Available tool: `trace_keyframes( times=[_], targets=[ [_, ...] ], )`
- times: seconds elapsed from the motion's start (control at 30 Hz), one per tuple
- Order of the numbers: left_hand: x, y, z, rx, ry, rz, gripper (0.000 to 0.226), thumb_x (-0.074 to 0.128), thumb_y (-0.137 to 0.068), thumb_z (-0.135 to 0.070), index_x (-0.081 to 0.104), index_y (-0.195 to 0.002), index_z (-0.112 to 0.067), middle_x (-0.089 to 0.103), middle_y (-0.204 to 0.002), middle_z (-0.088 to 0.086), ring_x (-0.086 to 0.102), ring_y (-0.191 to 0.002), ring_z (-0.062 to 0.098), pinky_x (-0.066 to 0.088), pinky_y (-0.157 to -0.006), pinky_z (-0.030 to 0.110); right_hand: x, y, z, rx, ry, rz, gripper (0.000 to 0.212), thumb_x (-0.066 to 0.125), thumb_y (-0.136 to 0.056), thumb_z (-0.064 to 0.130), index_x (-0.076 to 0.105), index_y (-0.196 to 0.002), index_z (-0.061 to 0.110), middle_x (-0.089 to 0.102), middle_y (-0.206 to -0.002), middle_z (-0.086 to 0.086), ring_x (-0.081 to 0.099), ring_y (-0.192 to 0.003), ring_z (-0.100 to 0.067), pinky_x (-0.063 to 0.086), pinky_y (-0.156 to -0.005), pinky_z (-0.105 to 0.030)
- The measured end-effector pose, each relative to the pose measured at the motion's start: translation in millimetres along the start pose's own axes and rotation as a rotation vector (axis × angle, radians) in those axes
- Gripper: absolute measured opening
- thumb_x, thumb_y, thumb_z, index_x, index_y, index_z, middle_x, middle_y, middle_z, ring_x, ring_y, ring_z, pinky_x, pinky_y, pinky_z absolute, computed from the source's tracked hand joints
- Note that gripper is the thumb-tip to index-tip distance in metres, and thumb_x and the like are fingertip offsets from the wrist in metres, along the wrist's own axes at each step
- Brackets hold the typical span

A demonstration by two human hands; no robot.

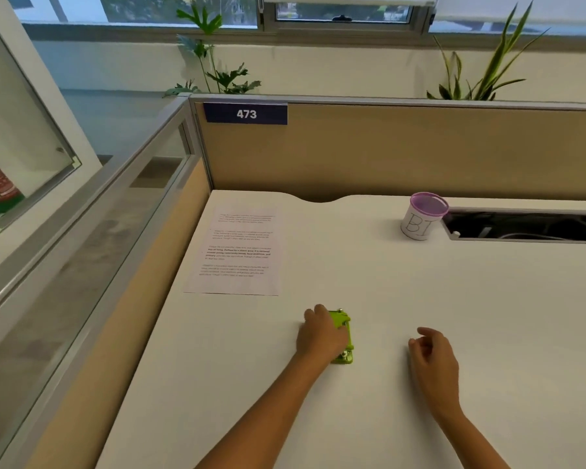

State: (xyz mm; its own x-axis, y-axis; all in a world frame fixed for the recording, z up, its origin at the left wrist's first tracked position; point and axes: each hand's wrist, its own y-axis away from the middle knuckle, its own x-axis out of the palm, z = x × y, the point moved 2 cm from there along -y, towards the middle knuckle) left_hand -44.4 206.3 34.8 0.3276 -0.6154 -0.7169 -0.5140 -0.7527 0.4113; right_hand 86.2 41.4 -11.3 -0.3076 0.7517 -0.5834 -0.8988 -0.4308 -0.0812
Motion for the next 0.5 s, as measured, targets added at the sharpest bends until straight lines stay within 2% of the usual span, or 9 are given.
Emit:
trace_keyframes(
  times=[0.13,0.2,0.27,0.33,0.4,0.43,0.5],
  targets=[
    [7.6,2.0,-8.3,-0.044,-0.038,-0.105,0.053,0.056,-0.087,-0.041,0.044,-0.122,-0.003,0.049,-0.127,0.017,0.054,-0.113,0.036,0.046,-0.089,0.04,-26.2,15.0,-19.6,-0.122,0.121,0.045,0.023,0.058,-0.089,0.001,0.06,-0.111,0.004,0.058,-0.094,-0.005,0.057,-0.079,-0.02,0.048,-0.077,-0.035],
    [5.3,0.7,-3.8,-0.021,-0.006,-0.119,0.048,0.058,-0.085,-0.039,0.049,-0.116,-0.003,0.057,-0.121,0.017,0.057,-0.108,0.036,0.047,-0.083,0.037,-37.0,19.9,-27.7,-0.196,0.168,0.065,0.02,0.059,-0.087,-0.001,0.062,-0.107,0.002,0.058,-0.093,-0.005,0.056,-0.078,-0.02,0.05,-0.079,-0.041],
    [1.5,-1.6,8.0,0.02,0.107,-0.129,0.036,0.059,-0.085,-0.034,0.054,-0.106,-0.005,0.063,-0.111,0.017,0.061,-0.097,0.032,0.045,-0.073,0.032,-46.3,22.0,-34.7,-0.231,0.182,0.079,0.019,0.06,-0.086,-0.002,0.063,-0.104,0.002,0.059,-0.093,-0.005,0.057,-0.078,-0.019,0.05,-0.078,-0.041],
    [-0.8,-0.9,24.8,0.04,0.361,-0.128,0.02,0.058,-0.088,-0.024,0.058,-0.1,-0.008,0.067,-0.103,0.016,0.062,-0.081,0.023,0.046,-0.064,0.026,-53.7,23.2,-40.2,-0.257,0.186,0.096,0.018,0.059,-0.086,-0.002,0.064,-0.102,0.003,0.059,-0.093,-0.005,0.058,-0.078,-0.021,0.05,-0.076,-0.039],
    [-1.1,4.5,41.4,0.0,0.746,-0.058,0.009,0.052,-0.093,-0.016,0.06,-0.094,-0.012,0.067,-0.094,0.014,0.065,-0.066,0.013,0.052,-0.055,0.022,-59.2,24.4,-44.3,-0.291,0.187,0.119,0.016,0.059,-0.086,-0.001,0.064,-0.101,0.005,0.058,-0.092,-0.003,0.058,-0.079,-0.02,0.049,-0.075,-0.037],
    [-0.9,9.1,48.2,-0.022,0.93,-0.013,0.014,0.048,-0.095,-0.014,0.062,-0.092,-0.013,0.067,-0.09,0.011,0.067,-0.062,0.01,0.053,-0.052,0.021,-60.9,24.7,-45.8,-0.307,0.184,0.131,0.016,0.059,-0.087,0.0,0.064,-0.1,0.005,0.056,-0.092,-0.002,0.057,-0.079,-0.019,0.048,-0.075,-0.035],
    [-2.0,18.8,57.2,-0.028,1.199,0.06,0.022,0.044,-0.096,-0.013,0.065,-0.094,-0.012,0.071,-0.088,0.009,0.07,-0.067,0.008,0.055,-0.055,0.021,-63.1,25.4,-48.5,-0.328,0.177,0.15,0.015,0.059,-0.087,0.0,0.064,-0.099,0.006,0.055,-0.091,0.0,0.057,-0.08,-0.019,0.047,-0.074,-0.033]
  ],
)
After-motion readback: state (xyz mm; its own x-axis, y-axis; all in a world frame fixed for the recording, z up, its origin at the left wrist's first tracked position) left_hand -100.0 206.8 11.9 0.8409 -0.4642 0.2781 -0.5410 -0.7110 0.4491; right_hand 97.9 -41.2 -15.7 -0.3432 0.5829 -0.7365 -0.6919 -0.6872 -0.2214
